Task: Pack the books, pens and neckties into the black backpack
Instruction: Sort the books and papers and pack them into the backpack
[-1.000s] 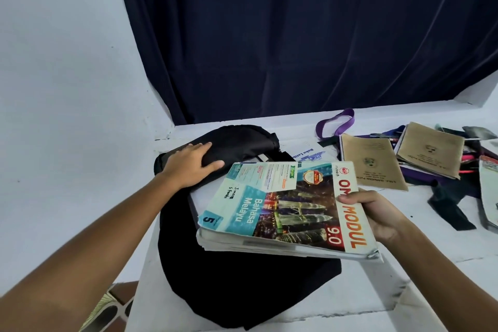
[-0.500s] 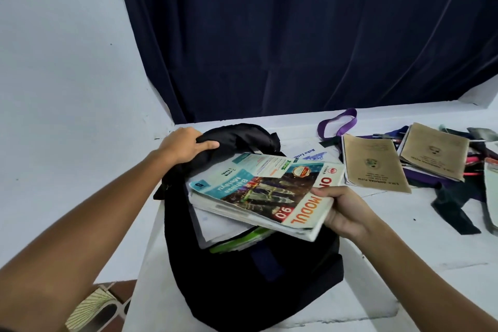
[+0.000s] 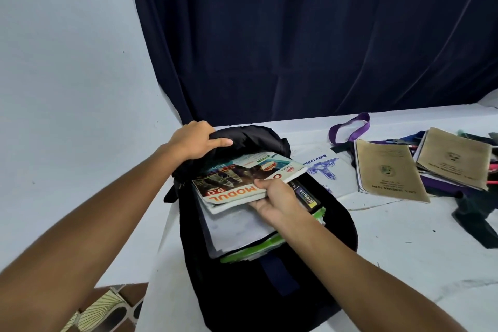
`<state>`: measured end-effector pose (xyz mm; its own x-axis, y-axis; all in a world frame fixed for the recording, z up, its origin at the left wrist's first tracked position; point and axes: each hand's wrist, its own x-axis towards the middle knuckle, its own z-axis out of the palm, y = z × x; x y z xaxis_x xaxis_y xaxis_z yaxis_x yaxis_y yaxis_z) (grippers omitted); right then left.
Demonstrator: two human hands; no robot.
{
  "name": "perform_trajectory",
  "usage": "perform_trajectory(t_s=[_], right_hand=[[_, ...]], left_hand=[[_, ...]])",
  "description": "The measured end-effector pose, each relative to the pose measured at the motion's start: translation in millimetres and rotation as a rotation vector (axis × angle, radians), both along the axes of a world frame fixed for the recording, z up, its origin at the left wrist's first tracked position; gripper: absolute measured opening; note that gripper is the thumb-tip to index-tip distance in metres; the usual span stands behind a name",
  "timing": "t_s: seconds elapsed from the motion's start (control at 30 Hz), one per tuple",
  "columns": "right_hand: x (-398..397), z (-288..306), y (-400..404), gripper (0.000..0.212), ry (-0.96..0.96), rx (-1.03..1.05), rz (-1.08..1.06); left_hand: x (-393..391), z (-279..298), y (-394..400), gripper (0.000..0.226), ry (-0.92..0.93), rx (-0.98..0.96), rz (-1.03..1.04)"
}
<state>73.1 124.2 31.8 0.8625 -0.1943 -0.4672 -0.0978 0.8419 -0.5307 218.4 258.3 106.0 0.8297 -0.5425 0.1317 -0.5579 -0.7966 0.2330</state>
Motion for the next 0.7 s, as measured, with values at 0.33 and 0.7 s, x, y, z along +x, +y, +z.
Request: perform_trajectory(t_s=[0.33, 0.7], right_hand=[[28.2, 1.6, 9.2, 0.033, 0.038, 0.044, 0.08], [-66.1, 13.6, -67.5, 0.039, -0.031, -0.035, 0.383]], left_hand=[[-2.7, -14.1, 7.0, 0.057, 0.081, -0.038, 0.021], [-42.8, -12.7, -48.0, 0.043, 0.18, -0.337, -0.128]])
